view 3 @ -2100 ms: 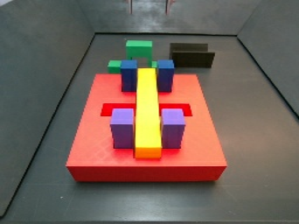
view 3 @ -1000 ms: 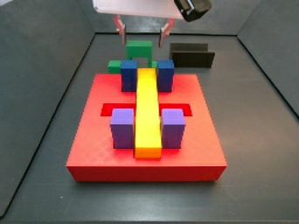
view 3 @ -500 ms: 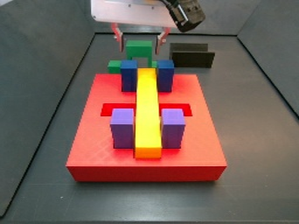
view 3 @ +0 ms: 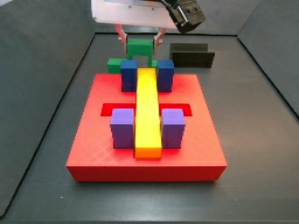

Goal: Pick up the green object. Move up. Move to above the board. Insert the green object.
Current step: Pick up the green object, then move up.

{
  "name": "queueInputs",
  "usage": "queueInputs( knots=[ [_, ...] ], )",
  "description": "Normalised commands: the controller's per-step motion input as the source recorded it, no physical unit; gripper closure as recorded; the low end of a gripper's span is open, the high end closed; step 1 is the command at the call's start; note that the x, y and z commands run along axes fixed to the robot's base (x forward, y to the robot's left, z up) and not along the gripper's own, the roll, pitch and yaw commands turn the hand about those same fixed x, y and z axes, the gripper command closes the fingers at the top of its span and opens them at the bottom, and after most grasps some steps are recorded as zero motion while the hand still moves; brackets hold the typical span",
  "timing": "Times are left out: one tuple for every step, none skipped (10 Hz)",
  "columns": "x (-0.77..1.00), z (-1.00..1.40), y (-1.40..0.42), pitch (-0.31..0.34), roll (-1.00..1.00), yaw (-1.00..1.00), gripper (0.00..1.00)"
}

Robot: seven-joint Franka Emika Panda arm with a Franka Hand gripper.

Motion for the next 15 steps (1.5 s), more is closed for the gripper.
queueInputs(
  knots=[
    [0.00,0.00,0.00,0.000,0.00,0.00,1.00],
    [0.00,0.00,0.00,0.000,0.00,0.00,1.00],
    [0.00,0.00,0.00,0.000,0.00,0.00,1.00],
    [0.00,0.00,0.00,0.000,0.00,0.00,1.00],
    [0.00,0.00,0.00,0.000,0.00,0.00,1.00],
    [0.00,0.00,0.00,0.000,0.00,0.00,1.00],
    [0.00,0.00,0.00,0.000,0.00,0.00,1.00],
    [0.00,0.00,0.00,0.000,0.00,0.00,1.00],
    [0.00,0.00,0.00,0.000,0.00,0.00,1.00],
    [0.00,0.00,0.00,0.000,0.00,0.00,1.00],
    [0.00,0.00,0.00,0.000,0.00,0.00,1.00],
    [0.00,0.00,0.00,0.000,0.00,0.00,1.00],
    [0.00,0.00,0.00,0.000,0.00,0.00,1.00],
    [0.00,0.83,0.00,0.000,0.00,0.00,1.00],
    [-0.06,0.79,-0.01,0.029,0.00,-0.05,1.00]
  ],
)
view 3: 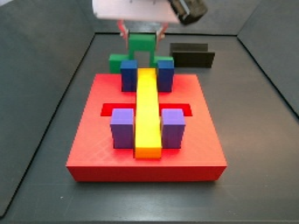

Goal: Pick up the green object. Move up. Move to above the board. Insert the green object.
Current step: Move up, then move to above the board.

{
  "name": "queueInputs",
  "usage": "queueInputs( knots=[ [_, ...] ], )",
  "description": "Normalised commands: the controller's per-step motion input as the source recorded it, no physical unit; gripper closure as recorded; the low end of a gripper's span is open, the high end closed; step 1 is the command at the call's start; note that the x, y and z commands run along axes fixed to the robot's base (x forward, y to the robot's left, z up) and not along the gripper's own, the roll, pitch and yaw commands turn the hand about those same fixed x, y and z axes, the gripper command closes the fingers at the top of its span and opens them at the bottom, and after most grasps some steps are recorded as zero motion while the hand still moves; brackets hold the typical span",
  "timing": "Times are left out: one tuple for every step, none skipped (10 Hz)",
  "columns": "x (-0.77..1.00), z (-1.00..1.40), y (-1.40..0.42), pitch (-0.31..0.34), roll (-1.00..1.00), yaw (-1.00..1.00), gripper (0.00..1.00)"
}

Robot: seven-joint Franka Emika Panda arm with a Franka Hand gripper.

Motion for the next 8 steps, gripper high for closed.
queueInputs(
  knots=[
    [-0.08,0.59,-0.02,0.046,-0.02,-0.05,1.00],
    [-0.04,0.30,0.00,0.021,-0.06,-0.03,1.00],
    [0.00,1.40,0.00,0.000,0.00,0.00,1.00],
    [0.00,1.40,-0.01,0.021,0.00,0.01,1.00],
    [-0.04,1.40,-0.01,0.030,-0.03,0.00,1.00],
    [0.01,1.40,0.00,0.016,-0.03,0.00,1.00],
    [0.05,1.40,-0.01,0.046,-0.04,-0.01,1.00],
    [0.03,0.53,0.00,0.095,-0.03,-0.01,1.00]
  ],
)
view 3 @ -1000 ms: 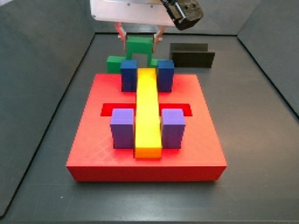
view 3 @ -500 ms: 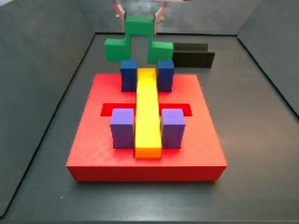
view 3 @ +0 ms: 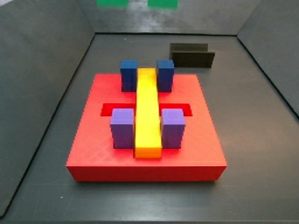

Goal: Pick up the green object. Move up. Move to above the board. Insert the green object.
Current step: Move to above the board.

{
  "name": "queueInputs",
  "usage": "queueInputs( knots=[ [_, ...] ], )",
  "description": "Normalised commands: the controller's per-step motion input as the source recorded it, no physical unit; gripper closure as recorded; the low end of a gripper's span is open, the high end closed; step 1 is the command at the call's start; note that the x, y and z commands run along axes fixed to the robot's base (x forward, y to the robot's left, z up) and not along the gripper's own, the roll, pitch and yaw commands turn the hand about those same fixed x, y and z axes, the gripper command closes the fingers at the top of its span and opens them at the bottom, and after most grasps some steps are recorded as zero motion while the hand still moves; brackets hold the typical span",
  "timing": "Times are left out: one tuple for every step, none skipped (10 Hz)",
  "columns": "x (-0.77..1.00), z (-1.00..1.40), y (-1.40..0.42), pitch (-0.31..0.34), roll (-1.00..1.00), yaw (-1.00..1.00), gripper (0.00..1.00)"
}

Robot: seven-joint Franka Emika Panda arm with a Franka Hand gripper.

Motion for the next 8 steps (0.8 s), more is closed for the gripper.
queueInputs(
  knots=[
    [0.03,0.28,0.01,0.079,-0.03,-0.01,1.00],
    [0.14,0.35,-1.40,0.084,-0.04,-0.04,1.00],
    [0.13,0.35,-1.40,0.096,0.01,-0.03,1.00],
    [0.16,0.36,-1.40,0.118,0.06,-0.01,1.00],
    [0.22,0.36,-1.40,0.136,0.02,0.00,1.00],
    [0.19,0.25,-0.98,0.152,0.02,0.00,1.00],
    [0.14,0.13,-0.50,0.154,0.03,0.00,1.00],
    [0.11,0.09,-0.28,0.125,0.03,0.01,1.00]
  ],
)
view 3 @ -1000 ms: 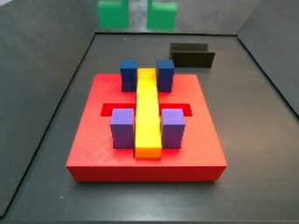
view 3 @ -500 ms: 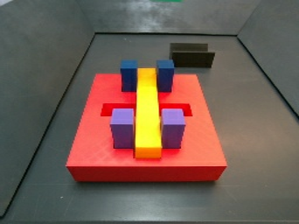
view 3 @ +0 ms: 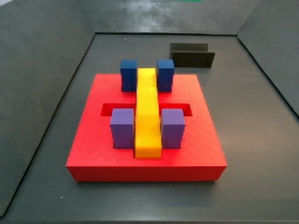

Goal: Pick up the green object. Move up. Move to above the board. Insert the green object.
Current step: Move to above the board, then insert the green object.

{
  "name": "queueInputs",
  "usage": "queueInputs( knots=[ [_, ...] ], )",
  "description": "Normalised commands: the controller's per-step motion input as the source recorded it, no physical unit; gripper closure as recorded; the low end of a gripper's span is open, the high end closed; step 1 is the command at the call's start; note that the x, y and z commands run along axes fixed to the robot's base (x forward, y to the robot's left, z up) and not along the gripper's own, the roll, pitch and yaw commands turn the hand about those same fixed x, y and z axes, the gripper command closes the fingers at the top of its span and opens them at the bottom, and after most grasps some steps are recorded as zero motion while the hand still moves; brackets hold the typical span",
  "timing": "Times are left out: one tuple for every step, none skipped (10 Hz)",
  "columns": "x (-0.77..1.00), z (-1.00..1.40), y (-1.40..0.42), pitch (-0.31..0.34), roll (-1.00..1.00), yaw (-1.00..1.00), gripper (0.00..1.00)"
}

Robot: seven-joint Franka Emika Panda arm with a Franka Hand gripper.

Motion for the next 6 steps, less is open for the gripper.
queueInputs(
  knots=[
    [0.06,0.06,-0.17,0.088,0.04,0.01,1.00],
    [0.00,-0.02,-0.03,-0.006,0.00,0.00,1.00],
    [0.03,-0.37,-0.24,-0.040,0.09,0.00,1.00],
    [0.14,-0.64,-0.37,-0.034,0.30,0.00,1.00],
    [0.19,-0.68,-0.39,-0.030,0.30,0.00,1.00],
    [0.25,-0.69,-0.39,-0.021,0.30,0.00,1.00]
  ],
)
